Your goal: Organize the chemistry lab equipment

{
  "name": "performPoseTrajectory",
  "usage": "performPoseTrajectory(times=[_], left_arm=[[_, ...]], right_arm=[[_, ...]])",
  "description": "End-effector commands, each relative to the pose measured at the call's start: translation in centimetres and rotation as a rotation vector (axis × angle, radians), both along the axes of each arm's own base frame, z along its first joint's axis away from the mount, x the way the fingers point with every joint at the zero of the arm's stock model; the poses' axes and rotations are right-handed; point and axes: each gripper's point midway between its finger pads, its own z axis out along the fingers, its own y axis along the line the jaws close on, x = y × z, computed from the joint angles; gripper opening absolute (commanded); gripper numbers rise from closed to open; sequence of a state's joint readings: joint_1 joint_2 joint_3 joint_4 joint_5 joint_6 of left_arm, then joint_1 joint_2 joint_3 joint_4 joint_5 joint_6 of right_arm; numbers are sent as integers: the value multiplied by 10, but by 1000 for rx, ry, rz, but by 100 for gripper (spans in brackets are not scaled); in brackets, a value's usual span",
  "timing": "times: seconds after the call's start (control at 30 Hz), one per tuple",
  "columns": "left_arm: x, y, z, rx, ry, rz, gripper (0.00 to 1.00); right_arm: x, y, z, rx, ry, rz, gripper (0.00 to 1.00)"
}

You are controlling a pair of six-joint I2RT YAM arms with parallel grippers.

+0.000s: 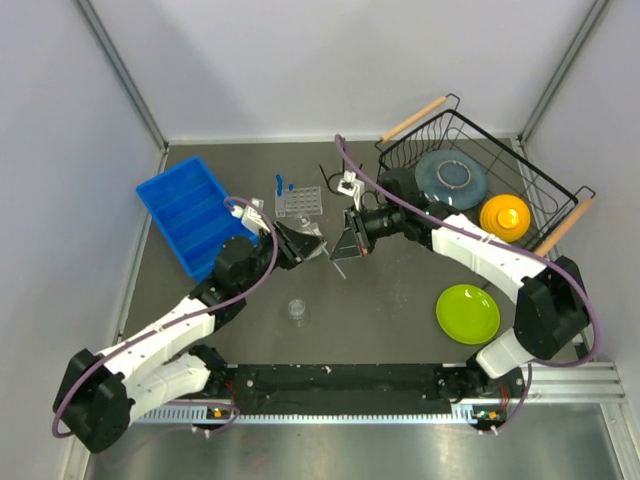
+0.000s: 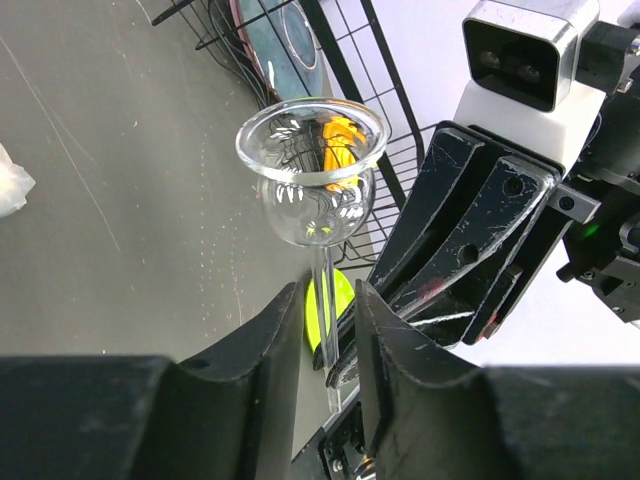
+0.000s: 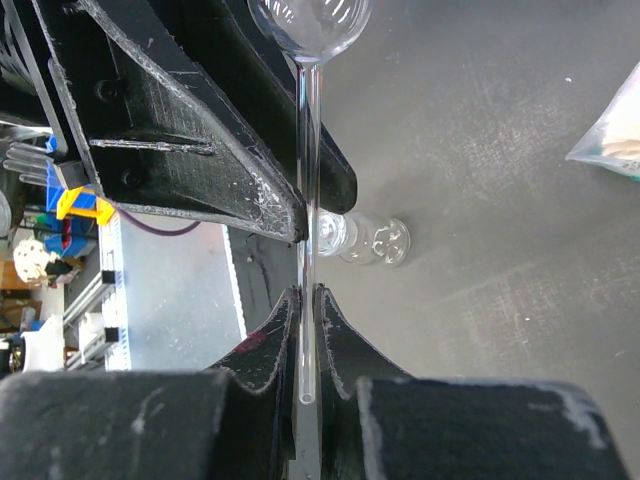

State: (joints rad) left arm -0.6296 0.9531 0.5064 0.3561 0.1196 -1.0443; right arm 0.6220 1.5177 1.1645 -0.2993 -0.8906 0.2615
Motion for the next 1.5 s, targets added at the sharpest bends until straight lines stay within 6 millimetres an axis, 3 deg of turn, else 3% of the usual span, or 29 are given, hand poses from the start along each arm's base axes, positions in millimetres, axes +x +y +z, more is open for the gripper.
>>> performPoseTrajectory(times=[0.0, 0.17, 0.33, 0.43, 0.47, 0.5, 0.53, 0.57, 0.6, 0.63, 0.67, 0.7, 0.73, 0.77, 0.83, 0.87, 0.93, 0.97, 1.0, 1.07, 1.13, 1.23, 1.47], left_arm=[[4, -6, 31, -34, -85, -8, 28], [0, -7, 31, -26, -85, -22, 10], [-5, -3, 31, 22, -101, -32, 4], [-4, 2, 34, 67, -129, -16, 2], [-5, 5, 33, 87, -129, -10, 1], [-3, 9, 30, 129, -146, -6, 1], [-1, 13, 41, 155, -167, 5, 1], [-2, 19, 29, 226, -124, 5, 1], [3, 30, 22, 305, -124, 18, 1], [8, 35, 40, 329, -154, 26, 1], [14, 42, 38, 382, -151, 38, 1], [19, 64, 22, 513, -117, 56, 1], [28, 77, 40, 562, -145, 104, 1], [41, 99, 33, 641, -111, 155, 1], [51, 134, 37, 826, -109, 219, 1], [65, 161, 30, 938, -62, 308, 1], [74, 189, 38, 1115, -47, 362, 1], [84, 201, 31, 1193, -4, 394, 1], [91, 217, 44, 1277, -14, 448, 1], [109, 232, 45, 1352, -7, 491, 1], [126, 245, 59, 1405, -43, 552, 1], [148, 266, 60, 1507, -36, 609, 1], [200, 314, 39, 1652, -23, 713, 2]], right_arm=[[-9, 4, 22, 63, -56, 35, 0], [-8, 3, 22, 62, -58, 32, 0], [-8, 2, 24, 64, -79, 33, 5], [-9, -1, 28, 68, -119, 38, 23], [-9, -2, 29, 68, -135, 40, 39], [-9, -5, 30, 63, -168, 54, 48], [-6, -10, 35, 64, -200, 51, 54], [-2, -14, 38, 60, -227, 48, 66], [-2, -20, 45, 66, -272, 81, 71], [10, -33, 52, 78, -312, 63, 75], [15, -42, 59, 93, -354, 68, 80], [16, -51, 66, 133, -352, 82, 84], [19, -60, 70, 150, -352, 75, 99], [33, -77, 72, 159, -361, 31, 99], [36, -89, 70, 171, -350, 17, 99], [40, -99, 64, 167, -360, 2, 99], [42, -104, 55, 144, -368, -12, 99], [40, -107, 45, 128, -375, -10, 99], [38, -108, 42, 120, -387, -7, 99], [34, -109, 33, 115, -397, 5, 99], [31, -110, 30, 113, -404, 10, 99], [26, -110, 24, 118, -393, 23, 99], [17, -111, 22, 134, -391, 41, 99]])
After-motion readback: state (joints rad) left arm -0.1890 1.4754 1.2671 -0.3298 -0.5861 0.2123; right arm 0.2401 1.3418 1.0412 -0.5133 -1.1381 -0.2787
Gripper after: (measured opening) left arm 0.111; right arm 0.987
